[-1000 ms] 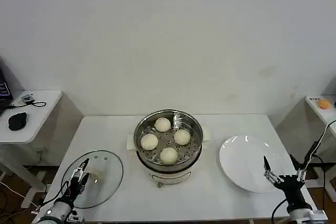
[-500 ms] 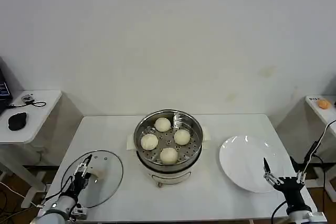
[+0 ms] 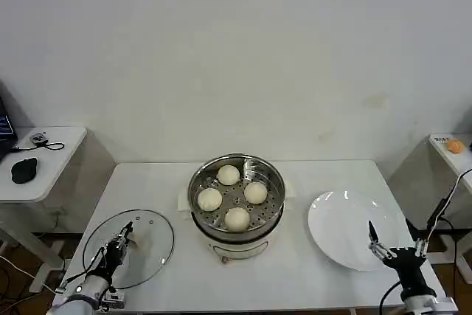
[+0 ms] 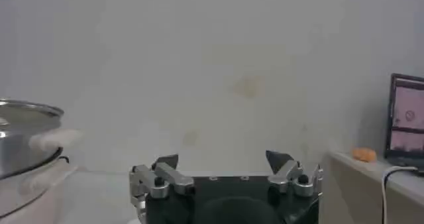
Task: Take steamed baozi put them in steamer then cover it.
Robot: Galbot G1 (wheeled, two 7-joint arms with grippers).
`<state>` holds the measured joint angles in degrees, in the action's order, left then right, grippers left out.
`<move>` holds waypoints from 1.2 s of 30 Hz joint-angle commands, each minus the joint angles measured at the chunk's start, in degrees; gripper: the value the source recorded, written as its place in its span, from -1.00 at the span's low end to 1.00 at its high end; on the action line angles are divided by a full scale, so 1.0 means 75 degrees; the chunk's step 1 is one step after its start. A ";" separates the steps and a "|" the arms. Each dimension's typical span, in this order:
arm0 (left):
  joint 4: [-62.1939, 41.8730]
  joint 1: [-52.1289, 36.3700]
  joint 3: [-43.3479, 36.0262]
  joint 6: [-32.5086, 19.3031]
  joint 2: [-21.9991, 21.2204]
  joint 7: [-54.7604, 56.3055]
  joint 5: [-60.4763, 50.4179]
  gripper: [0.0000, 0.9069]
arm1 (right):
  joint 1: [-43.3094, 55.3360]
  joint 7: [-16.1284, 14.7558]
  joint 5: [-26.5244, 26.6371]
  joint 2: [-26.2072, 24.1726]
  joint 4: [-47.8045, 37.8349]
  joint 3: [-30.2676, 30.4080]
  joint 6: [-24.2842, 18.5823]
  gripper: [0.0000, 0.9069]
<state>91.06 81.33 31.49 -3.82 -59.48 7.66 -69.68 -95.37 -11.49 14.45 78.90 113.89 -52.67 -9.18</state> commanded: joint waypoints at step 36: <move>0.4026 -0.2066 -0.2004 0.5202 -0.1009 -0.1668 0.0662 -1.00 | 0.0520 0.0149 -0.1228 0.0023 -0.0255 0.1105 0.0113 1.00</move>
<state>117.90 75.14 27.45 25.90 -62.82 2.28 -54.26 -92.47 -10.66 7.63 78.74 113.06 -46.03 -8.67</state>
